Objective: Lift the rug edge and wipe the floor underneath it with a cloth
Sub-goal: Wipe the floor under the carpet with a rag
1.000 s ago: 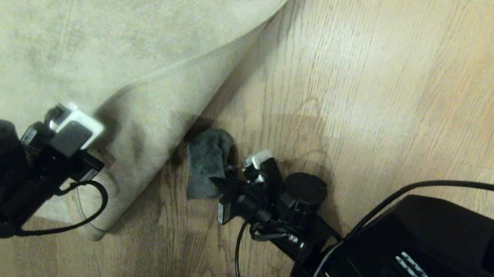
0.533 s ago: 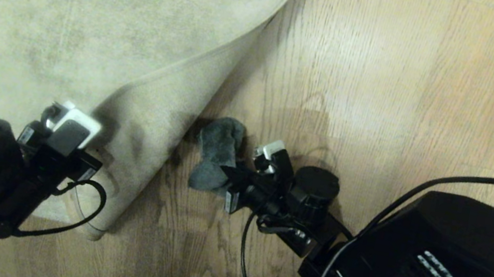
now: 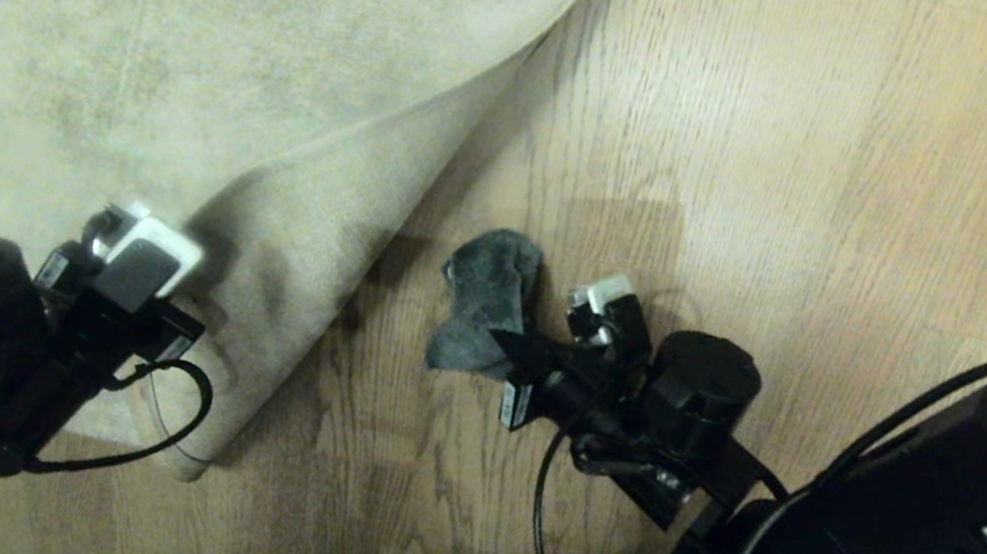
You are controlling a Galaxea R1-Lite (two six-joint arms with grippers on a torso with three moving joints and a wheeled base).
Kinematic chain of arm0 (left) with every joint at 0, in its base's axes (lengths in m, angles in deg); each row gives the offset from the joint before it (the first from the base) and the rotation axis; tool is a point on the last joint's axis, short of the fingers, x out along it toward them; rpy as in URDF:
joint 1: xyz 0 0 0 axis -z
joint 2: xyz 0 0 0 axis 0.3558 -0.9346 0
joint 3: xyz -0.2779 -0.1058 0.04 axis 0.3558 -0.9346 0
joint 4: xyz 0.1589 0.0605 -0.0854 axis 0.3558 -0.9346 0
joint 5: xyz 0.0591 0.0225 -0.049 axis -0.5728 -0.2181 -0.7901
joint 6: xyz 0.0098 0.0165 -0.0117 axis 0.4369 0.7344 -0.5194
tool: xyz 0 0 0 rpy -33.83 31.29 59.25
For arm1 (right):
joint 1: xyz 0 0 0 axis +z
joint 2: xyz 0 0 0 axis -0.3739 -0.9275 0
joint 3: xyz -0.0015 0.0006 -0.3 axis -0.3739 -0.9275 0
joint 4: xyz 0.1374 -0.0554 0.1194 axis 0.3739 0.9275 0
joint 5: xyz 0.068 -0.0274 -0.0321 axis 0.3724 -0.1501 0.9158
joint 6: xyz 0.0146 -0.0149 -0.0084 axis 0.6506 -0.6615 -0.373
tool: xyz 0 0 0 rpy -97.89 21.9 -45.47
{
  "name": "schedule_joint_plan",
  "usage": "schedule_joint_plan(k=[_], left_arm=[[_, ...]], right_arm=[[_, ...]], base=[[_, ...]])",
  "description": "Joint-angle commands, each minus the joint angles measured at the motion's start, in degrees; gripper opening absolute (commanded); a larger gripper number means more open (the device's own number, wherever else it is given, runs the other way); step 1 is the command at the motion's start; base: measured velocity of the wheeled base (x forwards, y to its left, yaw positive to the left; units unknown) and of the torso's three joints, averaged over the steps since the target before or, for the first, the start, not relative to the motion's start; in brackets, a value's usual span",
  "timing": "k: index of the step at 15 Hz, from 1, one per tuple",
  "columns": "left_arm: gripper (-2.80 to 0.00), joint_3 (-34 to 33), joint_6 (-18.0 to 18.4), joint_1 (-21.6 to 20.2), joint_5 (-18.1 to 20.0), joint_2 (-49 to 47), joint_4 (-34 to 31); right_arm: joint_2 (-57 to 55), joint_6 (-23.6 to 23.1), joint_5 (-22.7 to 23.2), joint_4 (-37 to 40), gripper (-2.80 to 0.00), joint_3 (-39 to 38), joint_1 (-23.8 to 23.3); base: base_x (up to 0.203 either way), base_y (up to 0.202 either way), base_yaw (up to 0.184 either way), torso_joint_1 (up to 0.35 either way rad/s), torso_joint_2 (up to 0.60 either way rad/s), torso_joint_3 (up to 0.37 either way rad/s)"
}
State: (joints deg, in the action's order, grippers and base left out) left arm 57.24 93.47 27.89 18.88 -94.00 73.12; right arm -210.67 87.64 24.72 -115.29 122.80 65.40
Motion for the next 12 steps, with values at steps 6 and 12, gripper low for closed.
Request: schedule_joint_plan(k=[6,12], left_arm=[[-2.80,-0.7,0.4,0.1,-0.1,0.3,0.5],[-2.80,-1.5,0.2,0.1,-0.2,0.1,0.5]], right_arm=[[9.0,-1.8,0.1,-0.2,-2.80,-11.8,12.0],[3.1,-0.8,0.4,-0.7,-2.80,-12.3,13.7]], base=[[0.000,0.000,0.000,0.000,0.00,0.000],[0.000,0.000,0.000,0.000,0.00,0.000]])
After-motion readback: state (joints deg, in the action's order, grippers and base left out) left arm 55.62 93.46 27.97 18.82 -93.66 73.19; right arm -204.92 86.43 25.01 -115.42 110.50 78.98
